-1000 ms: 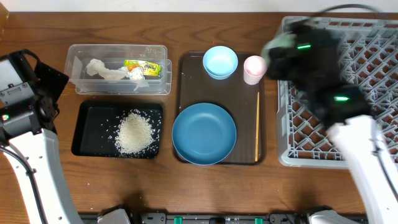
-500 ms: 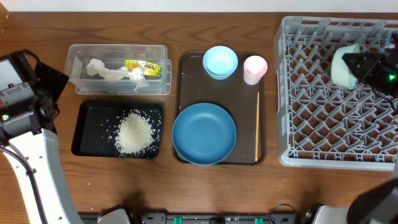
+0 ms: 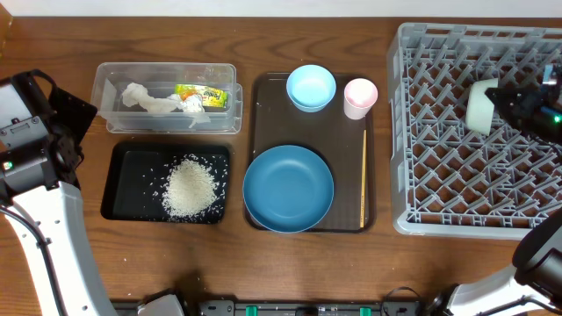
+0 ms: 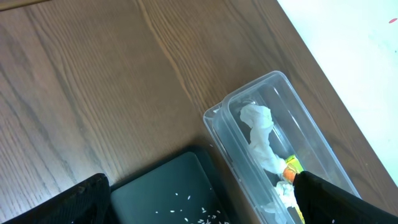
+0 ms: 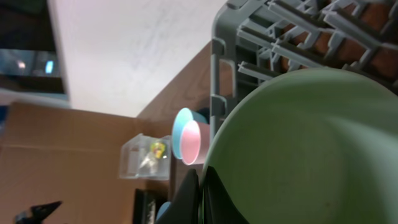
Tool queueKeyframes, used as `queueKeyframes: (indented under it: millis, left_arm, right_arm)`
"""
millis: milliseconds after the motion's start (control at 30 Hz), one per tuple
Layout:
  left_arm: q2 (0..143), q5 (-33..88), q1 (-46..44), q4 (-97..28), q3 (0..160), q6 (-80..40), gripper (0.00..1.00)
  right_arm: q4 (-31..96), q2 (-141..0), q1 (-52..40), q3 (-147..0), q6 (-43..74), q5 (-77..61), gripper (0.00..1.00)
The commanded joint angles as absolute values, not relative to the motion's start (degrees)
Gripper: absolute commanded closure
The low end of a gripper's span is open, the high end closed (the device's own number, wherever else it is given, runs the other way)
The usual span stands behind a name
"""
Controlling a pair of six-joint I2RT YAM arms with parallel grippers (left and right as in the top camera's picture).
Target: Sort waste into correct bins and load items into the dishwasher rack
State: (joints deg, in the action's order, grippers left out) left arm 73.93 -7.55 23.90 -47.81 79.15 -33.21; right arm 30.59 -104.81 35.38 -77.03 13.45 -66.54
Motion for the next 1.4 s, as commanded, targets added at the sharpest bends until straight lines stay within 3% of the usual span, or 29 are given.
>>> queueKeyframes:
  millis: [0, 400, 533, 833, 867, 933, 1000, 1367]
  left_arm:
    - [74.15, -8.21, 24.14, -47.97, 79.72, -33.52, 0.04]
    - [74.15, -8.21, 24.16, -47.97, 79.72, -33.52, 0.04]
    - [74.15, -8.21, 24.14, -47.97, 79.72, -33.52, 0.04]
    - [74.15, -8.21, 24.16, -47.97, 79.72, -33.52, 0.04]
    - [74.15, -8.21, 24.16, -47.97, 79.72, -33.52, 0.04]
    - [74.15, -8.21, 24.16, -47.97, 79.72, -33.52, 0.04]
    - [74.15, -8.21, 24.14, -47.97, 79.72, -33.52, 0.04]
    - [74.15, -8.21, 24.16, -47.97, 79.72, -33.52, 0.04]
  right_arm:
    - [30.68, -107.28, 36.91, -76.69, 12.16, -67.92, 0.99]
    - [31.73, -105.36, 42.44, -76.73, 16.69, -59.4, 0.97]
    - [33.74, -103.48, 43.29, -76.73, 16.69, -53.69, 0.86]
    - [38.61, -93.78, 43.31, -76.73, 18.26, -37.74, 0.76]
    - [39.27, -92.25, 43.31, -76.73, 18.52, -35.79, 0.72]
    - [40.6, -88.51, 43.31, -76.73, 20.21, -31.29, 0.54]
    - [41.21, -85.08, 43.31, -76.73, 21.43, -28.82, 0.44]
    - [42.22, -71.61, 36.38, -76.73, 20.95, -27.16, 0.39]
